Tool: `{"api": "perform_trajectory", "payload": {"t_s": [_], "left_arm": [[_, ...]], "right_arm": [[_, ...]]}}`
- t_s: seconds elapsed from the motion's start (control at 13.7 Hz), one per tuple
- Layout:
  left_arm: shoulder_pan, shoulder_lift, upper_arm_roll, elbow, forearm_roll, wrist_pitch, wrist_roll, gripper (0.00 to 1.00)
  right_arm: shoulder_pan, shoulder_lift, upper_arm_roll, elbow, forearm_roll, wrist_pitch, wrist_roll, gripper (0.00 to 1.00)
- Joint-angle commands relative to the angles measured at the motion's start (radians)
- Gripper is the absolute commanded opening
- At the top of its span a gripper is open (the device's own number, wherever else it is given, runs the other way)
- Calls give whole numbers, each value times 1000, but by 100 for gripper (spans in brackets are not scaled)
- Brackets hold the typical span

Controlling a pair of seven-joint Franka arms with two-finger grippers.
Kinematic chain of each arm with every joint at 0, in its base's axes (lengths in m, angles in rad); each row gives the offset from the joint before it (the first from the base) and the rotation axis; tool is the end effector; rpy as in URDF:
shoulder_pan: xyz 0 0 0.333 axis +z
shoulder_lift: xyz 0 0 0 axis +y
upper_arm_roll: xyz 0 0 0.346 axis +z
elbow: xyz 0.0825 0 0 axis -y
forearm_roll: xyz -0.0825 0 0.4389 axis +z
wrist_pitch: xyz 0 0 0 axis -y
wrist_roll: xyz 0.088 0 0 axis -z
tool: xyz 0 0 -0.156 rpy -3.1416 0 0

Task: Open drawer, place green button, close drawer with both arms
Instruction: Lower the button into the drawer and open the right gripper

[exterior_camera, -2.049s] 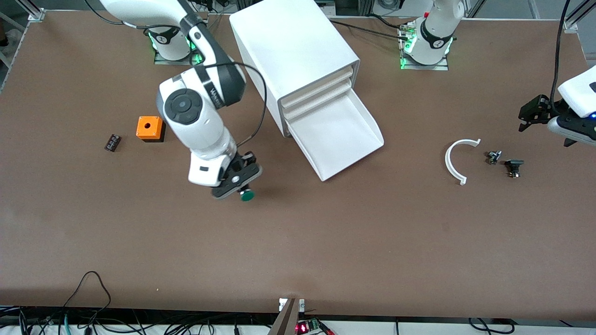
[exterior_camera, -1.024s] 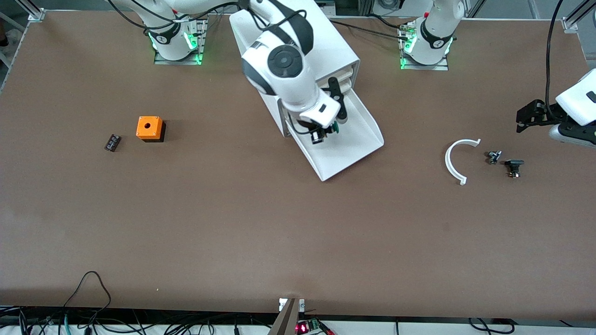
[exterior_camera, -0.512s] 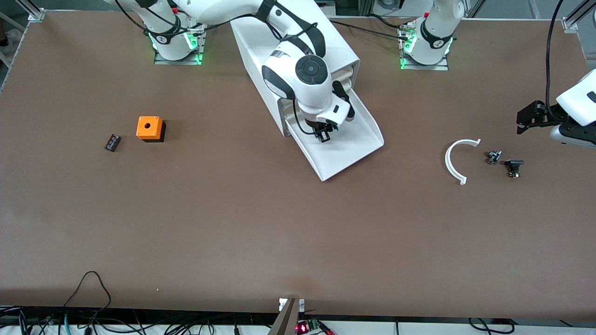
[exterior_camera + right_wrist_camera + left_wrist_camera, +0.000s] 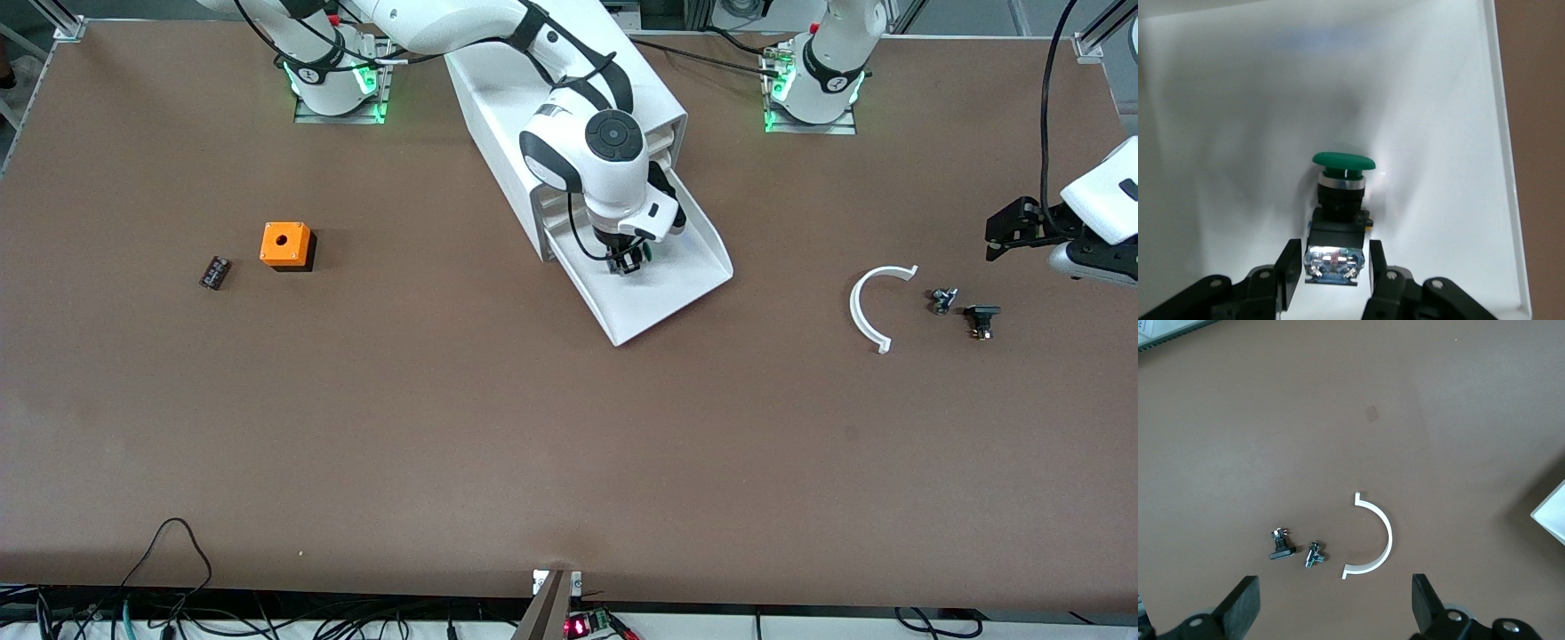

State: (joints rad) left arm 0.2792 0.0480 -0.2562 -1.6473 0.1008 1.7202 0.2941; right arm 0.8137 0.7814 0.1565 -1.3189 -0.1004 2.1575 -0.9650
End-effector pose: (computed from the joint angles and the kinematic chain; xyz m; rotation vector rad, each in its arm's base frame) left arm 0.6358 0.0317 0.5498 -3.0200 0.4323 -0.0188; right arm 0.4905 0.6576 0.2245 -1.7623 -2.5705 -0.1038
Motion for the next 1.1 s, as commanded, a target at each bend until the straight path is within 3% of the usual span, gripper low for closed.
{"api": "perform_trajectory", "payload": {"t_s": [0.0, 0.07, 0.29, 0.59, 1.02], "left_arm": [[-5, -4, 6, -12, -39, 30, -6, 100], [-5, -4, 6, -14, -41, 41, -6, 100], [-12, 18, 5, -20, -43, 65, -22, 100], [-57, 73, -11, -91, -41, 165, -208, 100], [-161, 171, -55, -308, -41, 545, -562, 100]], "right_arm": [[18, 24, -12, 29, 5, -4, 55, 75], [18, 24, -12, 29, 5, -5, 72, 100], [9, -26, -9, 32, 5, -8, 156, 100], [-48, -155, -11, 40, 4, 10, 460, 100], [-227, -350, -55, -31, 5, -48, 658, 100]]}}
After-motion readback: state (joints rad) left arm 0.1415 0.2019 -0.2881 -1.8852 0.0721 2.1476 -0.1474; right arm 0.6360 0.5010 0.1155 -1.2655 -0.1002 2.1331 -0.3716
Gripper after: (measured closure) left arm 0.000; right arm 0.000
